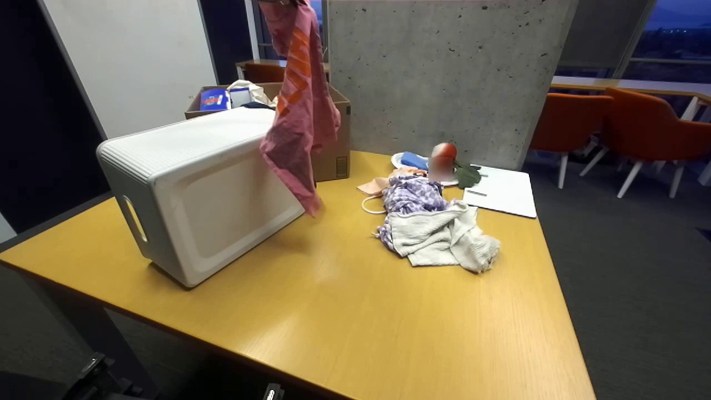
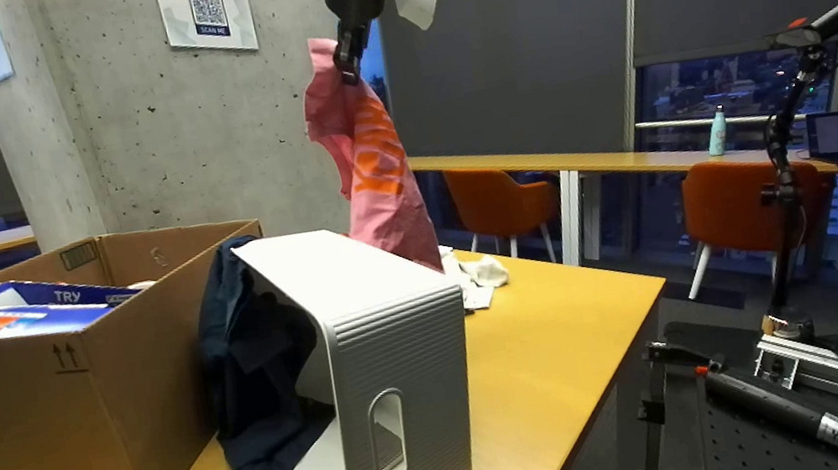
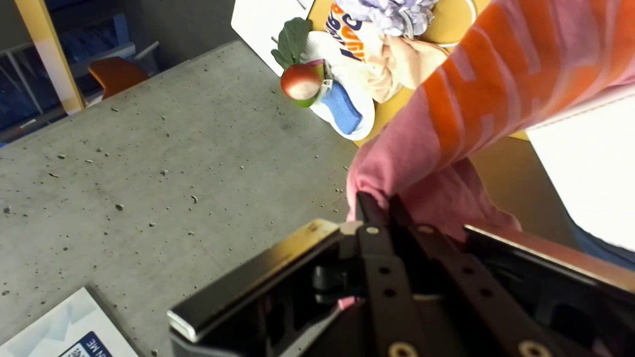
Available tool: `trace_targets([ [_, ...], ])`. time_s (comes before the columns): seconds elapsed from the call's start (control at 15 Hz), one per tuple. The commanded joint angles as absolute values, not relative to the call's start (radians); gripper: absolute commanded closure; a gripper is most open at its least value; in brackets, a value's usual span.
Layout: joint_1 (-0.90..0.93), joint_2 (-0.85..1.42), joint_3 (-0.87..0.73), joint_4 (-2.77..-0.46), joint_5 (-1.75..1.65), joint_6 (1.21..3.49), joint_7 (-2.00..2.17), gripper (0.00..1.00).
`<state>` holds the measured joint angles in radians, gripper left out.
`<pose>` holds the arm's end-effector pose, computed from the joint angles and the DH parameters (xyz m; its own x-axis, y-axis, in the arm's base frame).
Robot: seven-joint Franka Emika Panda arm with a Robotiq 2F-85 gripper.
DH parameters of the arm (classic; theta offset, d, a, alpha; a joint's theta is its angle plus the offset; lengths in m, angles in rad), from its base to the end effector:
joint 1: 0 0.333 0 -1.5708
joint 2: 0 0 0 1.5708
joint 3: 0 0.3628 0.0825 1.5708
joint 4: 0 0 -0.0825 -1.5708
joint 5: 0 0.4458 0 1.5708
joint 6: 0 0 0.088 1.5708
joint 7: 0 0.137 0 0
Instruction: Put the dark blue and pink clothes on the white basket
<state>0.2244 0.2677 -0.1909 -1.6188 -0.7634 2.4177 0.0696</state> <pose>0.7710 0.0241 0.5382 0.7889 0.5159 0.3338 0.1847 -0.7171 0.6720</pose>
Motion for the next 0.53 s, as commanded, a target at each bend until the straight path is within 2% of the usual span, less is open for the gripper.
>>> trace_targets([
  [0.0,0.161,0.288,-0.121,-1.605,-0.796,2.475,0.065,0.99],
  [0.47,0.073,0.332,-0.037,-1.625,-0.659,2.76,-0.029,0.99],
])
